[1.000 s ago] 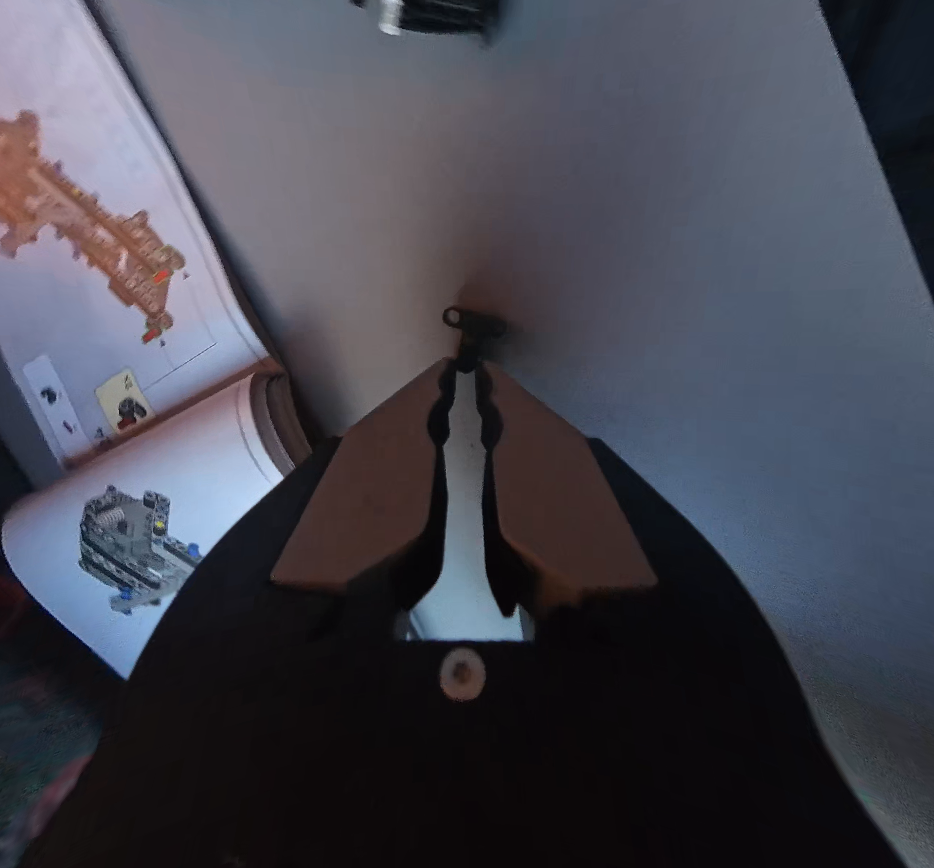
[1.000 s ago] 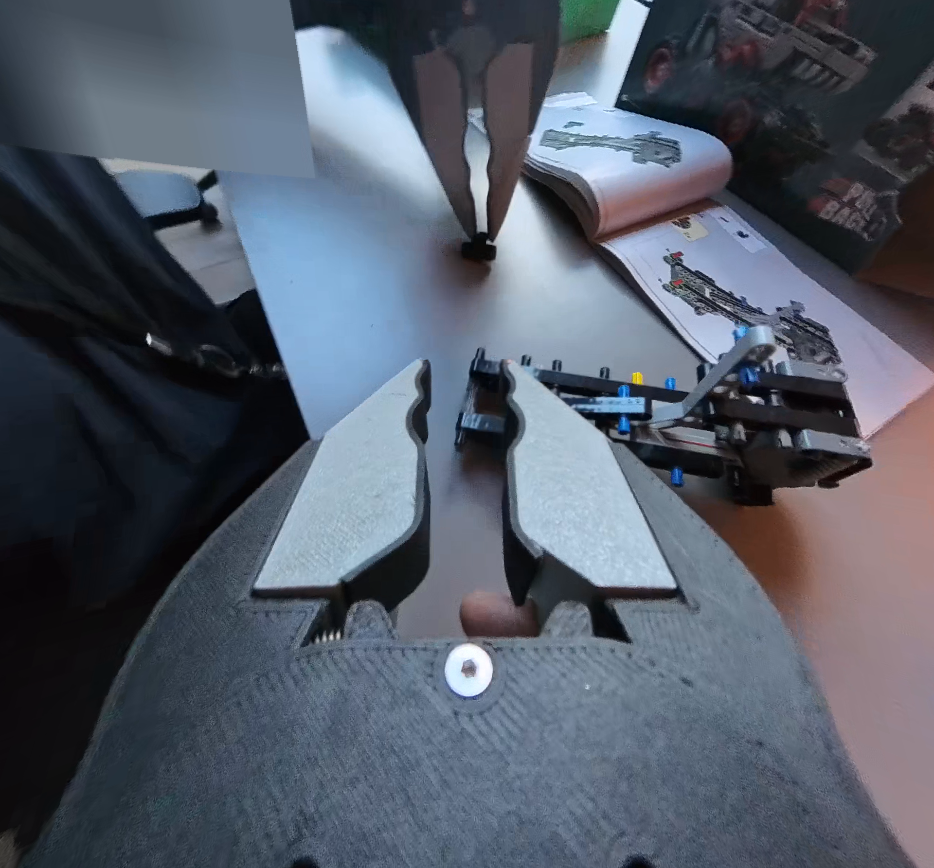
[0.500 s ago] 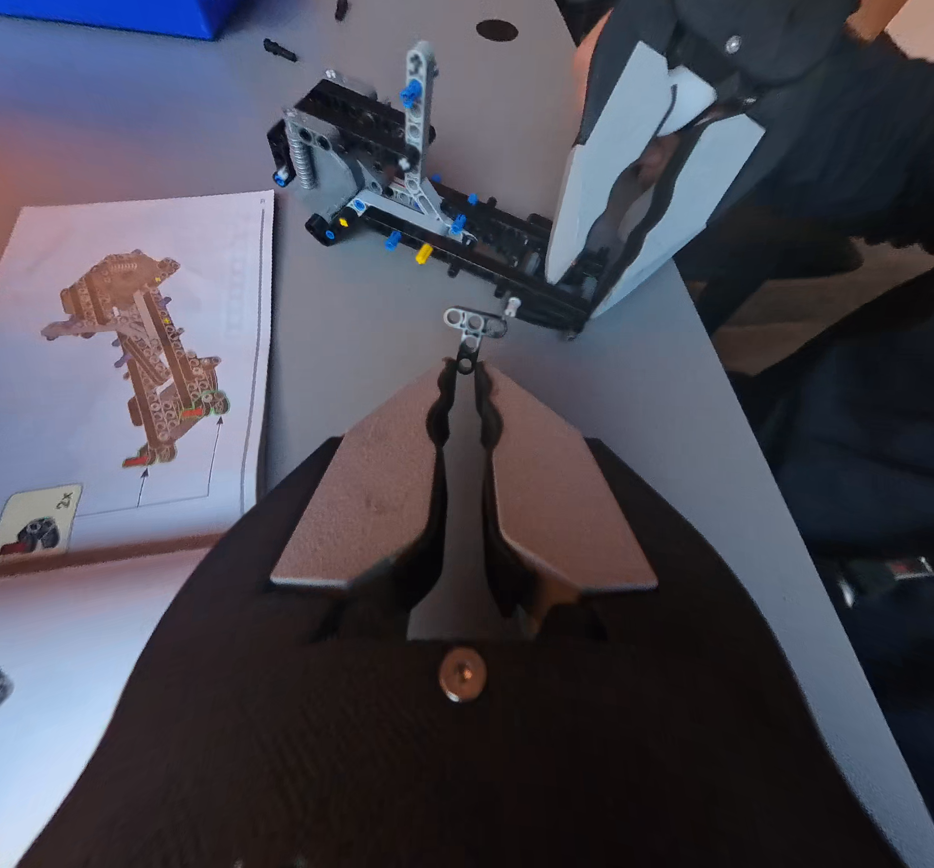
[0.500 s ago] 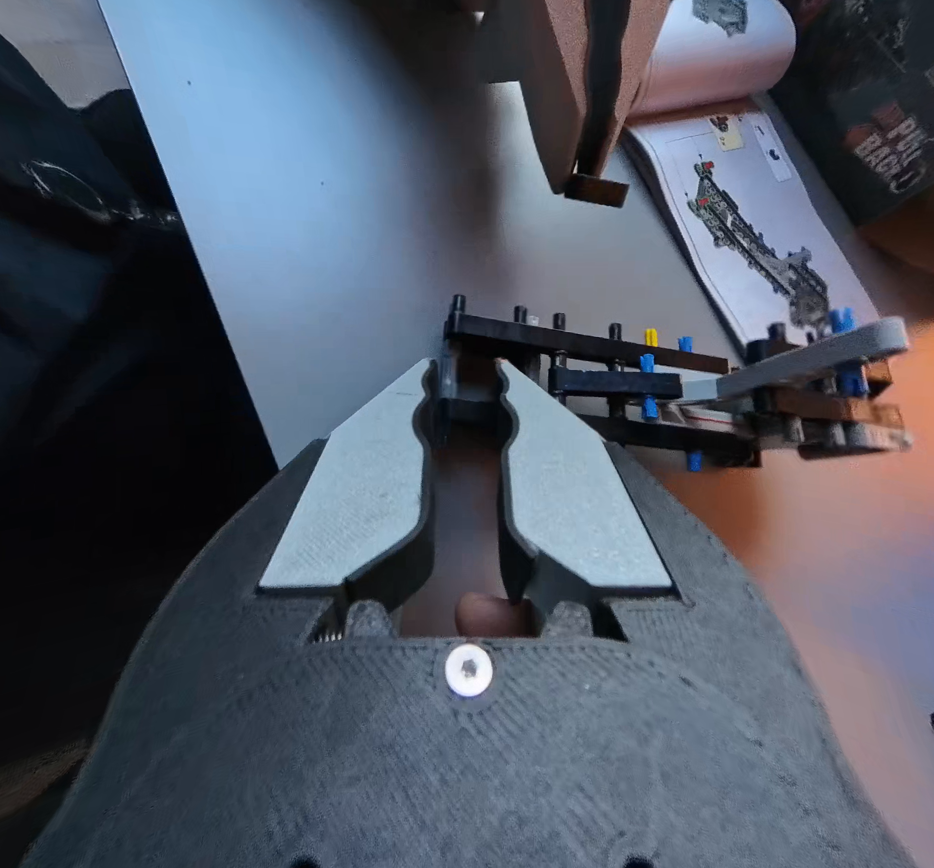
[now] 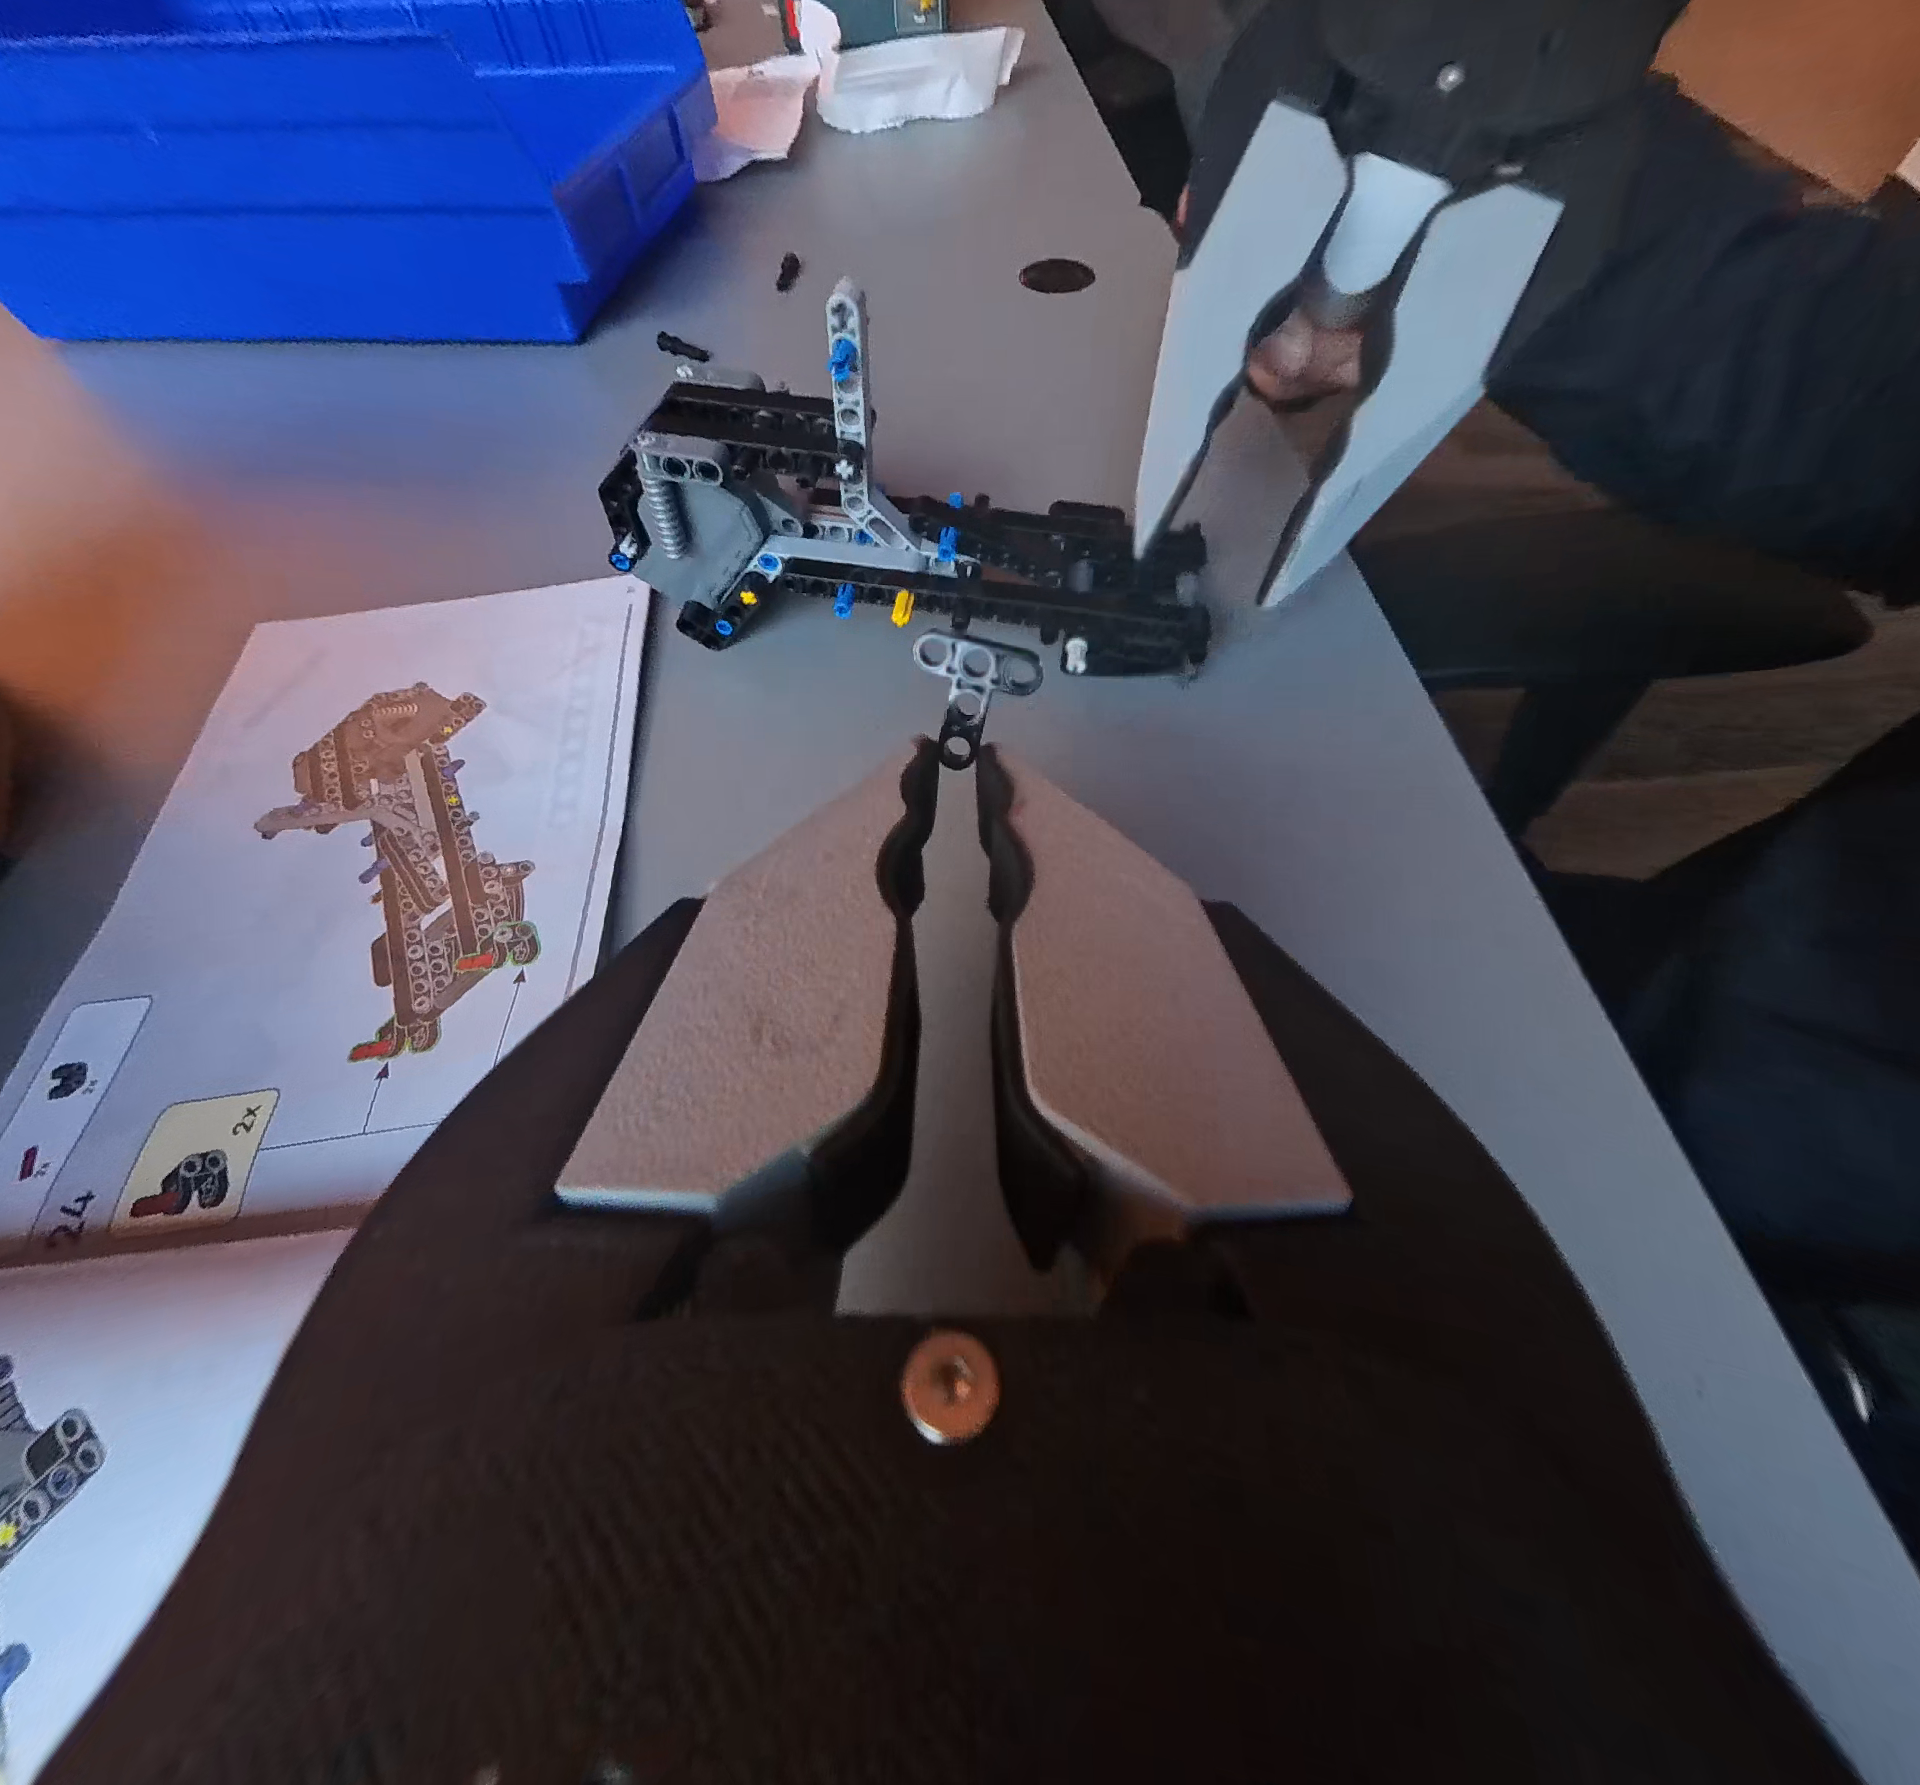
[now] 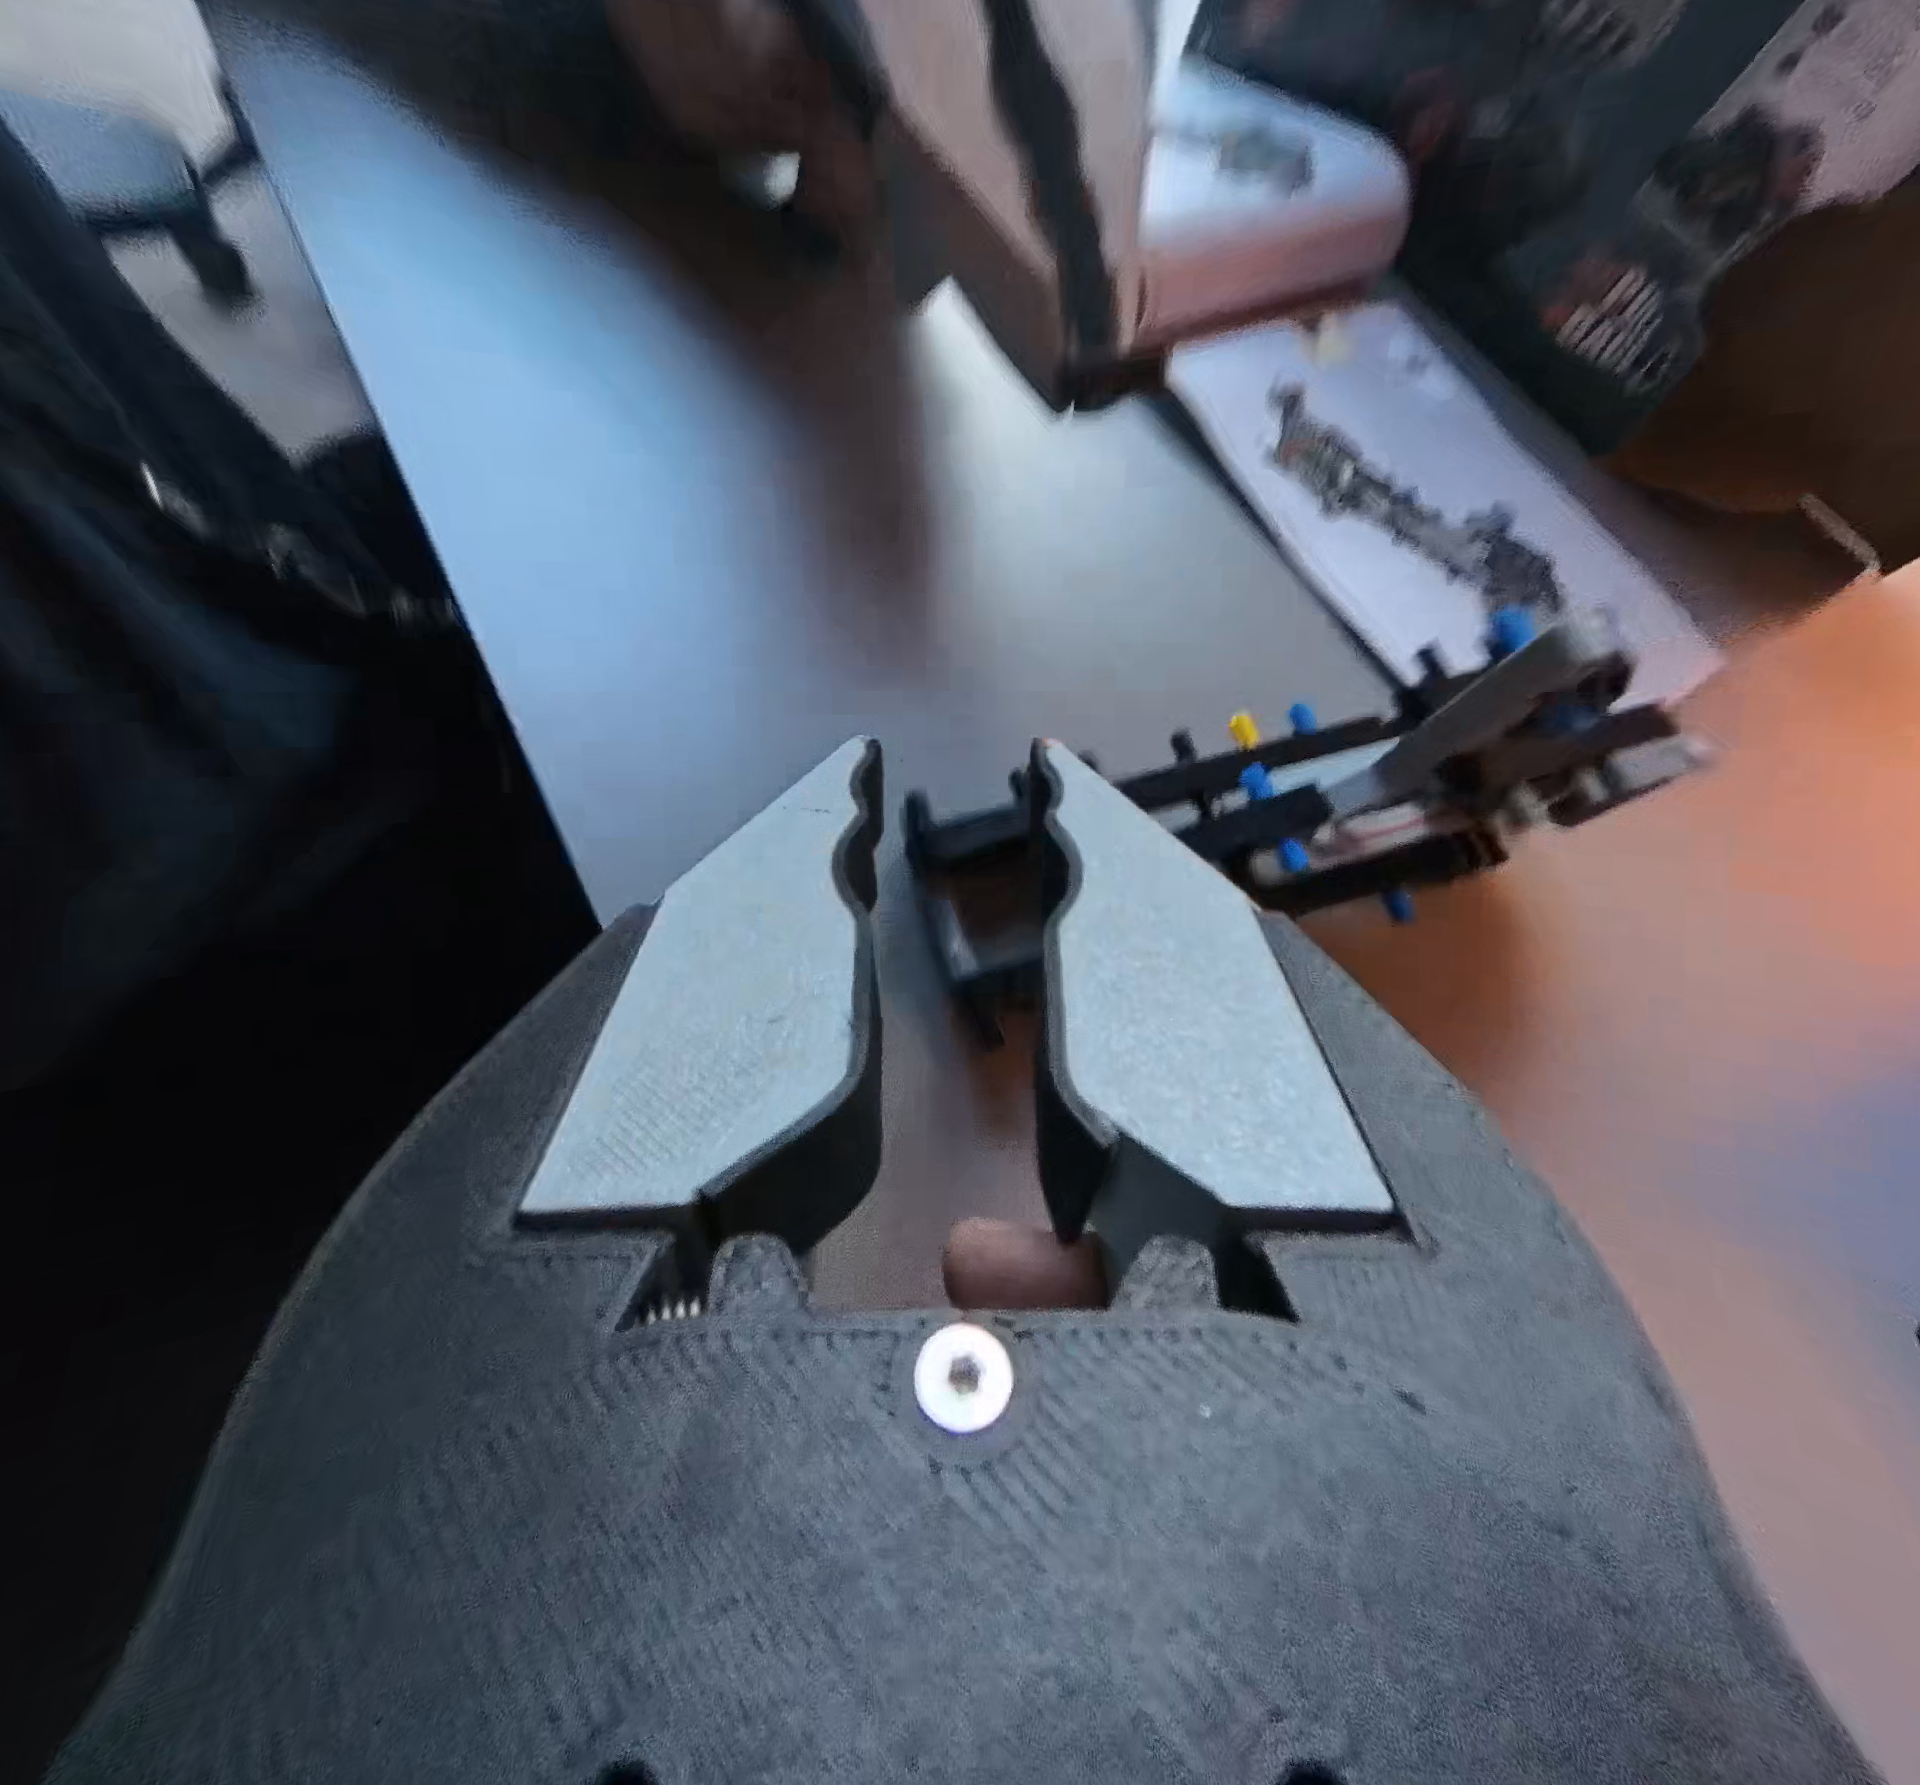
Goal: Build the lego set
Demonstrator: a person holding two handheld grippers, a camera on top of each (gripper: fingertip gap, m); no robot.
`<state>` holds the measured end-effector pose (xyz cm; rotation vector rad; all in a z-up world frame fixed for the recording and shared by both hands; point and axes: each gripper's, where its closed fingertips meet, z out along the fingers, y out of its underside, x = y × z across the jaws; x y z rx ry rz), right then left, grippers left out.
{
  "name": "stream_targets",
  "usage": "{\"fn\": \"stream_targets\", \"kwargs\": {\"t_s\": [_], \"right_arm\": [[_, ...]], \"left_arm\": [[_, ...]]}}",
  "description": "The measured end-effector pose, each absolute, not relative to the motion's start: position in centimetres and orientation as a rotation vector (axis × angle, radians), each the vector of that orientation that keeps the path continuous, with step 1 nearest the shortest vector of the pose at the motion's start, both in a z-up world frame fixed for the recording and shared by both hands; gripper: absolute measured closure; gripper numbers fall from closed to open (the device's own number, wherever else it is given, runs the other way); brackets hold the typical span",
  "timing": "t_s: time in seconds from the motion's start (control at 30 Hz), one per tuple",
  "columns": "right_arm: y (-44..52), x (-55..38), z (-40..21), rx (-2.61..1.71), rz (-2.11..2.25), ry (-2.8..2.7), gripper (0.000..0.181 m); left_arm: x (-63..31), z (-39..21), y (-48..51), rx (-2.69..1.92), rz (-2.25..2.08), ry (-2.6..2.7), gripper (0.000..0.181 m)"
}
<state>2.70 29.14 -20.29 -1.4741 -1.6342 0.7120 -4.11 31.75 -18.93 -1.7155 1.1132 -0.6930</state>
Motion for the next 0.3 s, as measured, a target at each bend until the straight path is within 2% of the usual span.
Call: {"fn": "stream_targets", "kwargs": {"t_s": [0.03,0.13,0.2,0.3], "right_arm": [[29.4,2.0,-19.0,-1.462,0.768,-1.554,0.158],[30.3,-0.6,-15.6,-1.493,1.016,-1.283,0.157],[29.8,-1.9,-15.2,-1.536,1.17,-1.24,0.148],[30.0,-3.1,-15.4,-1.602,1.28,-1.171,0.149]], "left_arm": [[-4.0,-18.7,31.7,-1.708,-0.694,1.099,0.178],[-3.5,-18.3,31.4,-1.678,-0.669,1.085,0.178],[-3.4,-18.2,31.2,-1.658,-0.627,1.09,0.178],[-3.1,-18.5,30.9,-1.638,-0.547,1.132,0.178]]}}
